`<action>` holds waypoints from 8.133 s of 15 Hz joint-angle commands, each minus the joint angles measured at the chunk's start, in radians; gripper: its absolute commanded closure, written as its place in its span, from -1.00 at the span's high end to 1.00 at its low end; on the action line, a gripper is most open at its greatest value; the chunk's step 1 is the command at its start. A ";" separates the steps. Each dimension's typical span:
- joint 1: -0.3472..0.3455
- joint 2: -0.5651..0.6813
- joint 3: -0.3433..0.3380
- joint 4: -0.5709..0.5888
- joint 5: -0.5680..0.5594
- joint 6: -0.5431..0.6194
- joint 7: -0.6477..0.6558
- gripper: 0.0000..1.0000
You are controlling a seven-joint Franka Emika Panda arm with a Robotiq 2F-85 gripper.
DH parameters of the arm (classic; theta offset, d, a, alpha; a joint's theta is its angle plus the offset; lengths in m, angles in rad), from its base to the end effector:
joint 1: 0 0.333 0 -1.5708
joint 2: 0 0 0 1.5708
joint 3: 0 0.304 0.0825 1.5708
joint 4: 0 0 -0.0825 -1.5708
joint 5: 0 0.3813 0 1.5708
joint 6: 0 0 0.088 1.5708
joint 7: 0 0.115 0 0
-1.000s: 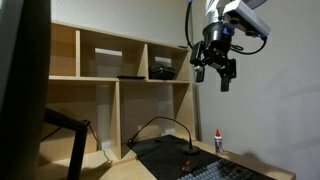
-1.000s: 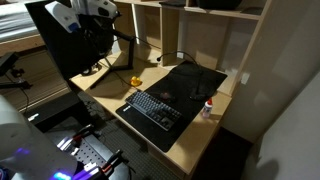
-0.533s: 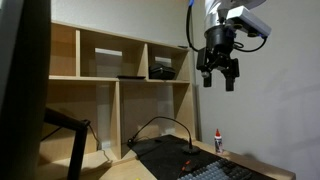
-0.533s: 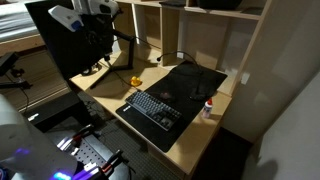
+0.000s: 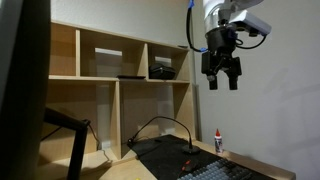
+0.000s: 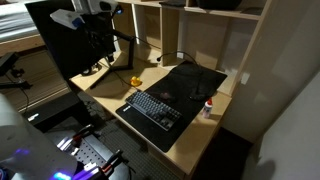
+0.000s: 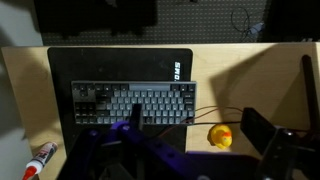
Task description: Put the duck on the shelf
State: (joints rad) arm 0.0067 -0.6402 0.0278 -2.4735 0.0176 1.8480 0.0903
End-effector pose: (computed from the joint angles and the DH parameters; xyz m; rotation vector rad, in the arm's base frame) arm 0.3637 0.0147 0.4930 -3.1386 0.1034 -0.0228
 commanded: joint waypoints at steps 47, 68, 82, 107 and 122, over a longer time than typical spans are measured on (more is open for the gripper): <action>0.148 0.962 0.083 0.268 0.024 0.917 0.024 1.00; 0.286 1.262 -0.021 0.512 -0.089 0.918 0.157 1.00; 0.314 1.233 -0.071 0.505 -0.092 0.873 0.194 -0.89; 0.258 0.749 -0.106 0.499 -0.153 0.902 0.400 -0.45; 0.174 0.735 -0.085 0.838 -0.136 0.717 0.593 -0.45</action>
State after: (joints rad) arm 0.2284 0.0939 -0.1061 -1.6391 -0.1140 2.5680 0.6829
